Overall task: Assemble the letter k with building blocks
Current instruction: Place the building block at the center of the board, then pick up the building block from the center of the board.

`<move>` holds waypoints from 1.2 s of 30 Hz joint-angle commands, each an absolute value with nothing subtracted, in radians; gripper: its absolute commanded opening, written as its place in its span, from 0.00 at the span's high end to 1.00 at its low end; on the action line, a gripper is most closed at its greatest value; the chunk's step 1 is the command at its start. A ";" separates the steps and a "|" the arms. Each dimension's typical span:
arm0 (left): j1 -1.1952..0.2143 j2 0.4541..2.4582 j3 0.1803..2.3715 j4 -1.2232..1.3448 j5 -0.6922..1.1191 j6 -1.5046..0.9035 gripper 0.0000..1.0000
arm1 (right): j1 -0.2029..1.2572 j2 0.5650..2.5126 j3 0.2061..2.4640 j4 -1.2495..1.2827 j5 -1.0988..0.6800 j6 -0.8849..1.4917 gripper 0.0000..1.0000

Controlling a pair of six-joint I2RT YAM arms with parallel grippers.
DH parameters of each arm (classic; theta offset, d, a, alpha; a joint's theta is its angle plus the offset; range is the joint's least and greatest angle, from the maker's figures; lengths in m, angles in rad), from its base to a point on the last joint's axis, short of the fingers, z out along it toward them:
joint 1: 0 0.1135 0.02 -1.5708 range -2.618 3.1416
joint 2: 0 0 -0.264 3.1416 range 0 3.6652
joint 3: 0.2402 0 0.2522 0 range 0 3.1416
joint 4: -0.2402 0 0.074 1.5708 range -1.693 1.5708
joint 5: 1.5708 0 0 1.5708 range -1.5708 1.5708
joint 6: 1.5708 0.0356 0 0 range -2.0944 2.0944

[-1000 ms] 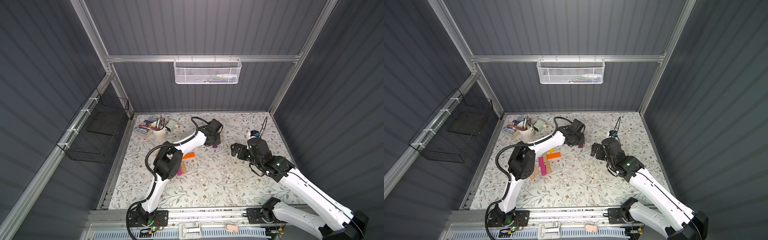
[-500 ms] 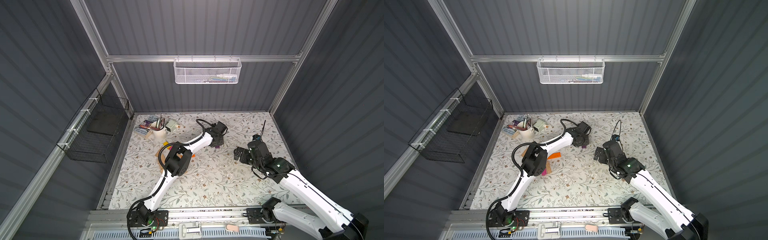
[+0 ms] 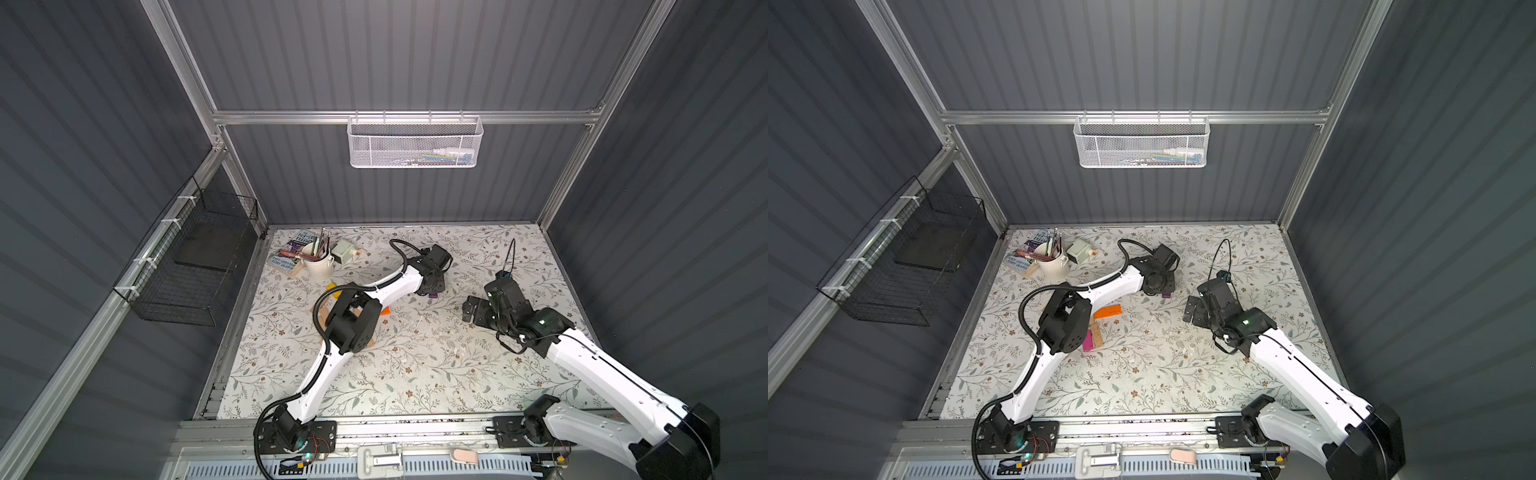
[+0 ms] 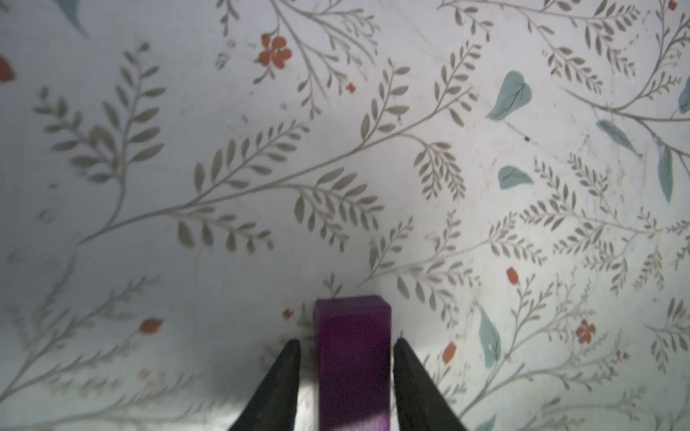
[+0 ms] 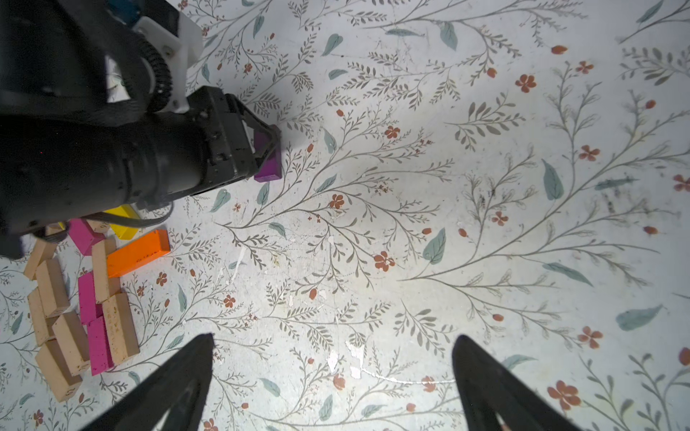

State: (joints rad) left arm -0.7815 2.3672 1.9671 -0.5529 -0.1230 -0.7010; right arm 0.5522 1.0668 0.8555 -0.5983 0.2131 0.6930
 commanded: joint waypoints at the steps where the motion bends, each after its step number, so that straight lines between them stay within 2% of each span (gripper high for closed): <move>1: -0.739 2.155 1.848 -0.460 -0.086 -0.664 0.53 | 0.550 1.112 0.910 -0.588 0.176 0.665 0.03; 6: -0.678 1.869 1.609 -0.420 -0.105 -0.581 0.48 | 0.548 1.298 0.992 -0.550 0.127 0.634 0.08; 11: -0.635 1.609 1.380 -0.381 -0.005 -0.430 0.48 | 0.547 1.492 1.109 -0.540 0.130 0.626 0.10; 15: -0.634 1.394 1.222 -0.380 0.085 -0.263 0.46 | 0.542 1.644 1.212 -0.533 0.142 0.619 0.19; 21: -0.635 1.147 1.103 -0.485 0.146 -0.062 0.35 | 0.518 1.845 1.367 -0.536 0.103 0.607 0.31; 23: -0.634 1.088 1.070 -0.515 0.148 0.002 0.30 | 0.510 1.902 1.413 -0.547 0.101 0.607 0.35; 31: -0.635 1.007 0.996 -0.625 0.214 0.279 0.02 | 0.499 2.062 1.553 -0.602 0.127 0.597 0.37; 36: -0.635 1.014 0.974 -0.609 0.194 0.286 0.00 | 0.499 2.127 1.600 -0.616 0.116 0.598 0.44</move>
State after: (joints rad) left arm -0.6350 1.0100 0.9905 -0.5850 0.1825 0.2268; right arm 0.5007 2.0998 1.5703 -0.5720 0.1097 0.6041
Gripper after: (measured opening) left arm 0.996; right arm 0.575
